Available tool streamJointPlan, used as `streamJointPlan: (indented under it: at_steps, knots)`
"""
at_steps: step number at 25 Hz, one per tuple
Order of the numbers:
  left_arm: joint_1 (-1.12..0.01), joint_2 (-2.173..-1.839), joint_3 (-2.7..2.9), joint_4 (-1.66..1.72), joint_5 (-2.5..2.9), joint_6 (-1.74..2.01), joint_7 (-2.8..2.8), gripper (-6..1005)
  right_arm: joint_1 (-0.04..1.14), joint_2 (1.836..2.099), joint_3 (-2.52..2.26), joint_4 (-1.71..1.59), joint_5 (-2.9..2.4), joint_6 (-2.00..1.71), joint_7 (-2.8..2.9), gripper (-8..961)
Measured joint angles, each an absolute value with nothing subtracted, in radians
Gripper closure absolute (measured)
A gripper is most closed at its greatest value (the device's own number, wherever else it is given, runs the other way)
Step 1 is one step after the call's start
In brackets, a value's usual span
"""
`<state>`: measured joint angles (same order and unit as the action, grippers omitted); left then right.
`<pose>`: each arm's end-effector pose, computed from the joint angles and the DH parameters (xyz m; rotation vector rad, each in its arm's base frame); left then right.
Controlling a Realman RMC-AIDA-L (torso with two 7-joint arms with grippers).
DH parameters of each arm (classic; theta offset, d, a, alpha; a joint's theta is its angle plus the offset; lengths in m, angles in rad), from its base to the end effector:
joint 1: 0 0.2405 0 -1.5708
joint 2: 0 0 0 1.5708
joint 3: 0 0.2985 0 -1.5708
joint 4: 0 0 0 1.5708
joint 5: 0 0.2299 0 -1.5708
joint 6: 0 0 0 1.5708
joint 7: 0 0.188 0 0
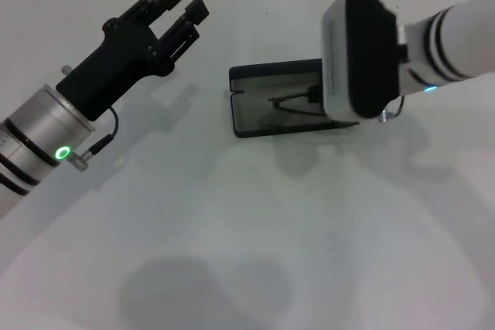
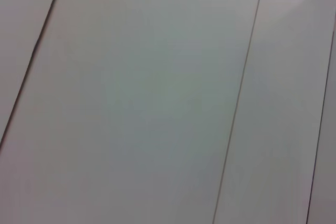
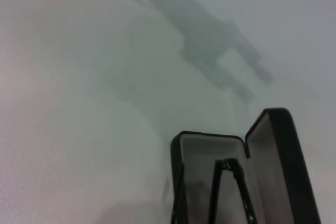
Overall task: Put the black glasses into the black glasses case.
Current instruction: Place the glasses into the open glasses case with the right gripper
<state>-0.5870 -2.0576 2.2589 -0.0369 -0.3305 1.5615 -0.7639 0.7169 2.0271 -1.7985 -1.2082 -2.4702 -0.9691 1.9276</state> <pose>-0.2775 0.3881 -0.0638 -2.0674 -0.5655 -1.2694 0.1485 0.4513 -0.1329 -2.6487 -0.4912 -0.4574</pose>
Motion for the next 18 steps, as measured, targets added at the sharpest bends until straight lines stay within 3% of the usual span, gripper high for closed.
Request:
streamJointPlan:
  at_steps: [18]
  knots:
    - [-0.599,-2.062,2.259,-0.036,-0.323,1.535,-0.767,437,0.611,2.028,-2.005,-1.222,-2.601,-0.669,1.963,889]
